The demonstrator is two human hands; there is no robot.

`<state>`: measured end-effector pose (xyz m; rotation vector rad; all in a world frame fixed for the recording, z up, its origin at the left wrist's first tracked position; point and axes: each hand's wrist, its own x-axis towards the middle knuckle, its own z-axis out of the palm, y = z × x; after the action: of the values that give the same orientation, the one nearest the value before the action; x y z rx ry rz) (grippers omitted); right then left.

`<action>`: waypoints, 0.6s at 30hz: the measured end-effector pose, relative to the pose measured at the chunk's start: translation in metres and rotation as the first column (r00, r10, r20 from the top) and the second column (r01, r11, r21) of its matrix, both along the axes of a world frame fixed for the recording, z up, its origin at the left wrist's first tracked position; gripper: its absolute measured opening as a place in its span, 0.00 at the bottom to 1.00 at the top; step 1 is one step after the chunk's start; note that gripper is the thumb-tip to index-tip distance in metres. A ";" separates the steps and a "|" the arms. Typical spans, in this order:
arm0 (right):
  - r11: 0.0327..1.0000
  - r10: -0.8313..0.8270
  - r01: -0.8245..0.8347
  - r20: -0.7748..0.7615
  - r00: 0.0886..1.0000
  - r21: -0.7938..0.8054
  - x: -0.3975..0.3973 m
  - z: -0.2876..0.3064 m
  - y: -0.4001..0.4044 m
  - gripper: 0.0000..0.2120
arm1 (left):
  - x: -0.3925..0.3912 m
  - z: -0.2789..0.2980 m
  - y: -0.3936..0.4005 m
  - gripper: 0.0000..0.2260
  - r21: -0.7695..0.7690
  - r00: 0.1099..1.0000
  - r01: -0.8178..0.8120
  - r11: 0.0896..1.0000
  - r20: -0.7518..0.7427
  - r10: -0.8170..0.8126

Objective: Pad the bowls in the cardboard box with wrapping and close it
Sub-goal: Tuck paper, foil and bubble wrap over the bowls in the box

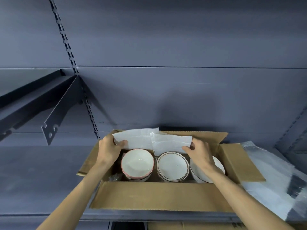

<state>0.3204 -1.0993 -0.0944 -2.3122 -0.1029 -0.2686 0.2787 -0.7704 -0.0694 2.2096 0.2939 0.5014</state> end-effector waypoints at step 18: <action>0.991 -0.083 0.086 0.030 0.996 -0.103 -0.008 -0.001 -0.009 0.09 | -0.008 -0.005 -0.002 0.14 0.552 0.999 -0.029 0.834 -0.018 0.046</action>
<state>0.3120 -1.1083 -0.0953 -2.4208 -0.0326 -0.3428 0.2703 -0.7724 -0.0743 2.7829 0.2262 0.6339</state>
